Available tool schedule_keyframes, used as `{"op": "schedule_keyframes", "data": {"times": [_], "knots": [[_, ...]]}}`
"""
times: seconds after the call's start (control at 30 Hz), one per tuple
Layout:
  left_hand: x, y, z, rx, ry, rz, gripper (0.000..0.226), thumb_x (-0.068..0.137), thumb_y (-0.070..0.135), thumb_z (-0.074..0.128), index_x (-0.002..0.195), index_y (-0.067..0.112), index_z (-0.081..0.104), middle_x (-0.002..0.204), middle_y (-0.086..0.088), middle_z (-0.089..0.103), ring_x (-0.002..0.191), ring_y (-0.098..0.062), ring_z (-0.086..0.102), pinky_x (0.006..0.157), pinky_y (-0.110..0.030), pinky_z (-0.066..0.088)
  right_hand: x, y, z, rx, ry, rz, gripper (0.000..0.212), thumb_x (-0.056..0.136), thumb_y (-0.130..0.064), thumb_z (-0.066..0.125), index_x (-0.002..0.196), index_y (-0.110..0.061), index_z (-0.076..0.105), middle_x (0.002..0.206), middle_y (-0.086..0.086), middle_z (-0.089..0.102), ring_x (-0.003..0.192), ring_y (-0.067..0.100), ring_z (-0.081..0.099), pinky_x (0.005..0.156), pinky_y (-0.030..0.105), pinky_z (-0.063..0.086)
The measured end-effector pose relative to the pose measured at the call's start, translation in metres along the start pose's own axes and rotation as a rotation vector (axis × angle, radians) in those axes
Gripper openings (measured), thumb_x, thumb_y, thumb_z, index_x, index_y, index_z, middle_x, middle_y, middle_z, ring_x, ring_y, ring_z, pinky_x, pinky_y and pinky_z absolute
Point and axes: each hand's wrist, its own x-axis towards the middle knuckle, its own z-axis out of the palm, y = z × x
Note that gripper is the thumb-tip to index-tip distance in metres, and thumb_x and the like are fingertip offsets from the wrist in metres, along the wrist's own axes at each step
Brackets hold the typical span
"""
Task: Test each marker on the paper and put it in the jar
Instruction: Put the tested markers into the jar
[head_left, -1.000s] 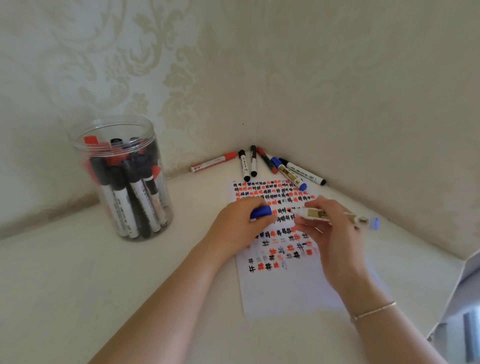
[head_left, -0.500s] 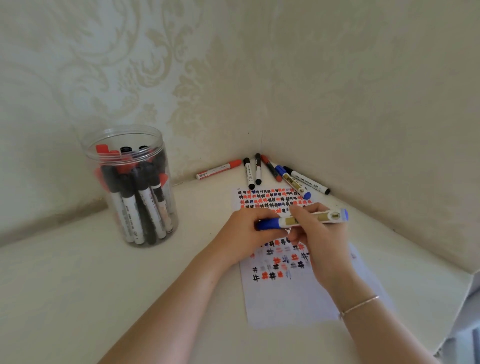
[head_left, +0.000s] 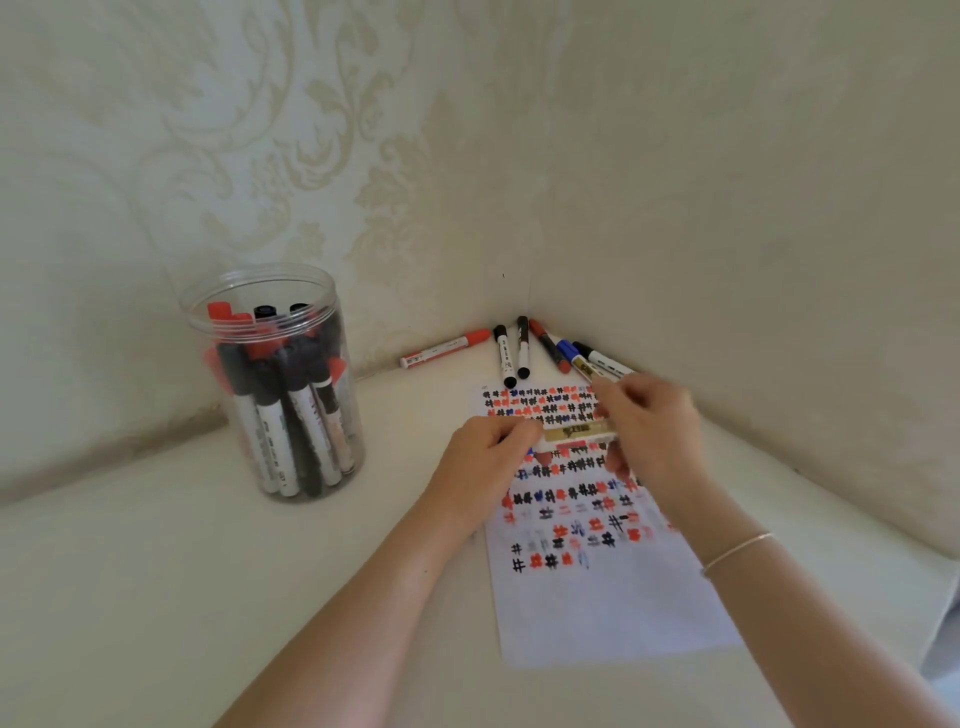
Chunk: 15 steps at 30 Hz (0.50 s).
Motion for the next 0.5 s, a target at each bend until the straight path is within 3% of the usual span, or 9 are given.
{"op": "schedule_keyframes", "data": {"times": [0.1,0.2,0.33,0.43,0.5], "knots": [[-0.001,-0.002,-0.001,0.073,0.18,-0.02,0.047,0.097,0.035,0.049,0.055,0.017,0.062,0.054,0.002,0.065,0.048,-0.013,0.06,0.049,-0.02,0.043,-0.007,-0.001,0.018,-0.235,0.006,-0.157,0.044,0.096,-0.032,0.052,0.059,-0.009,0.047,0.047,-0.001,0.032,0.038,0.009,0.025,0.037,0.012,0.027],[-0.008,0.003,0.0,0.035,0.271,-0.028,0.051,0.098,0.027,0.048,0.05,0.012,0.056,0.047,0.004,0.061,0.039,-0.003,0.056,0.039,-0.012,0.037,-0.011,-0.009,0.022,-0.291,0.045,-0.234,0.05,0.095,-0.027,0.053,0.051,-0.013,0.035,0.044,-0.003,0.025,0.035,0.008,0.02,0.038,0.011,0.028],[-0.017,0.016,0.007,-0.069,0.298,-0.015,0.05,0.099,0.015,0.045,0.051,0.005,0.049,0.029,0.008,0.044,0.026,-0.003,0.04,0.034,-0.009,0.026,-0.01,-0.021,0.02,-0.314,0.082,-0.273,0.052,0.094,-0.017,0.051,0.047,-0.014,0.029,0.042,-0.003,0.022,0.038,0.011,0.02,0.042,0.015,0.032],[-0.019,0.016,0.008,-0.053,0.325,-0.001,0.053,0.099,0.014,0.045,0.046,0.009,0.044,0.03,0.007,0.044,0.027,-0.003,0.042,0.034,-0.01,0.027,-0.013,-0.019,0.021,-0.274,0.085,-0.231,0.051,0.092,-0.013,0.05,0.047,-0.015,0.027,0.041,-0.005,0.02,0.038,0.01,0.018,0.043,0.011,0.026],[-0.018,0.013,0.006,-0.007,0.334,0.004,0.055,0.099,0.016,0.045,0.044,0.013,0.042,0.031,0.007,0.045,0.031,-0.002,0.046,0.035,-0.01,0.029,-0.014,-0.013,0.023,-0.233,0.073,-0.186,0.049,0.092,-0.013,0.051,0.048,-0.015,0.03,0.043,-0.003,0.022,0.038,0.01,0.018,0.048,0.018,0.03]]}}
